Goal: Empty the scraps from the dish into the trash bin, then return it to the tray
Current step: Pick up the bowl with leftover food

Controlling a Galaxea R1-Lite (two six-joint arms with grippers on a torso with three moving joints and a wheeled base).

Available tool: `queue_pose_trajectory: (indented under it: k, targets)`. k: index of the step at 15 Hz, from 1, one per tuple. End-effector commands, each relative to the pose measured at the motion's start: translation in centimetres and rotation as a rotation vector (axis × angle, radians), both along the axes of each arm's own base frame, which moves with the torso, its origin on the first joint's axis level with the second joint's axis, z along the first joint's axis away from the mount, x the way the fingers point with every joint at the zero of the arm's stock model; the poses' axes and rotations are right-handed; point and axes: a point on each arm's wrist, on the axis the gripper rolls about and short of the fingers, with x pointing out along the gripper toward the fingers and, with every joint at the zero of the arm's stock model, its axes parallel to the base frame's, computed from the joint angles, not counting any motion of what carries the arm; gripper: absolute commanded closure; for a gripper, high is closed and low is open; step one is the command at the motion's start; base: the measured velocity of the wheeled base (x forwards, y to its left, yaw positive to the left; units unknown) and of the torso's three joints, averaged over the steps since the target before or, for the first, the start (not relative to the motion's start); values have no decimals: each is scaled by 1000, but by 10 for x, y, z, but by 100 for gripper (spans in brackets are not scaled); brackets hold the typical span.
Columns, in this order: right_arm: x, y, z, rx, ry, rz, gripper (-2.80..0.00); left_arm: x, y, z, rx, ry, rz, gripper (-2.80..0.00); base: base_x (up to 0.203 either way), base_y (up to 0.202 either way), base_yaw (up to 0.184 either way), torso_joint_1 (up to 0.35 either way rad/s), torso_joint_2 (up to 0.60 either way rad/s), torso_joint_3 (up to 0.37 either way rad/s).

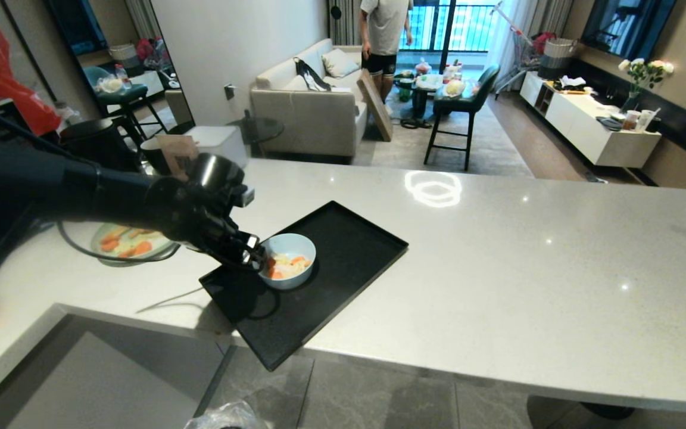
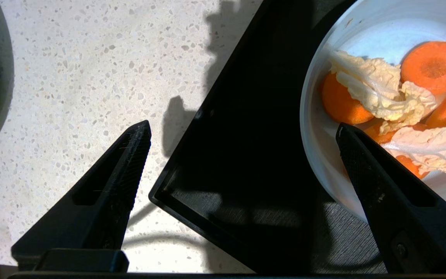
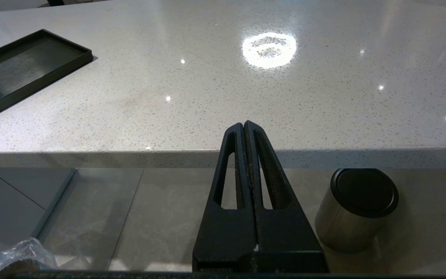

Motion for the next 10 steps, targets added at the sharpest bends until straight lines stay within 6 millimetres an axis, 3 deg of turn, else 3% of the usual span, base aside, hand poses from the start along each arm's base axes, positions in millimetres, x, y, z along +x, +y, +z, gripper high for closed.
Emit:
queue_pose_trajectory:
  k: [1,10]
  targets:
    - [0,0,0,0,0,0,0,4,-1,-4,3,7,2,-280,0,0,0,0,0,0]
    - [0,0,0,0,-1,0,0,8,-1,-16,24,32,10,-280,0,0,0,0,0,0]
